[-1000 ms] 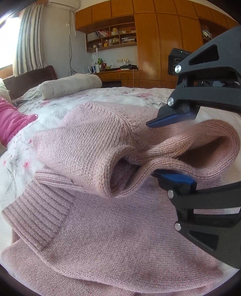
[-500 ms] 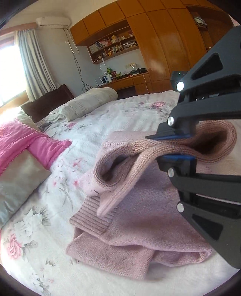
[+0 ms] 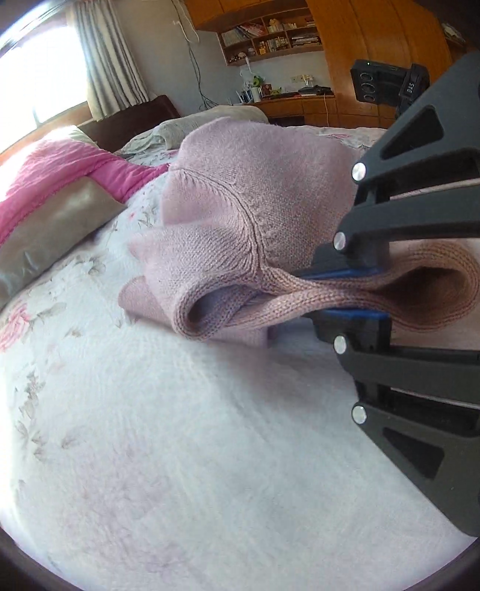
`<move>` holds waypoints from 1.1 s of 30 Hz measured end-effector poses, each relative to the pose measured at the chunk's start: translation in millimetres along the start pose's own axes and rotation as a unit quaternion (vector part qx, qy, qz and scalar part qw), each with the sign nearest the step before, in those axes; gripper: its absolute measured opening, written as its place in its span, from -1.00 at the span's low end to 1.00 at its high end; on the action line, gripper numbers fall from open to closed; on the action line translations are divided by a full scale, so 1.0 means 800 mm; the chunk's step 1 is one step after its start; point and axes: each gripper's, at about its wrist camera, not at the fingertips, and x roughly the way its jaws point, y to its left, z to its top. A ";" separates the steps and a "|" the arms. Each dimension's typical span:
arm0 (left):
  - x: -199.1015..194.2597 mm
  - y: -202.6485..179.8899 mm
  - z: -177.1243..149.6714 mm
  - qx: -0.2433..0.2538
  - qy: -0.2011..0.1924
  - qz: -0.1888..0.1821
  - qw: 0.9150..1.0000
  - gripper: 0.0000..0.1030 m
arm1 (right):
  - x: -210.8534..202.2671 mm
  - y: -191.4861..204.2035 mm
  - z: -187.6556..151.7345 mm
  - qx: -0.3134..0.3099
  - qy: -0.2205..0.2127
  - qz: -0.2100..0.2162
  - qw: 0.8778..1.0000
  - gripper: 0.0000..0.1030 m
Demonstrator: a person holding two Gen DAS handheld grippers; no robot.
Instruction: Fold small clothes
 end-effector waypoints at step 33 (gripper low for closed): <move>-0.011 -0.078 0.125 0.111 -0.009 0.023 0.994 0.20 | 0.022 0.049 0.071 -0.041 -0.012 -0.042 0.998 -0.03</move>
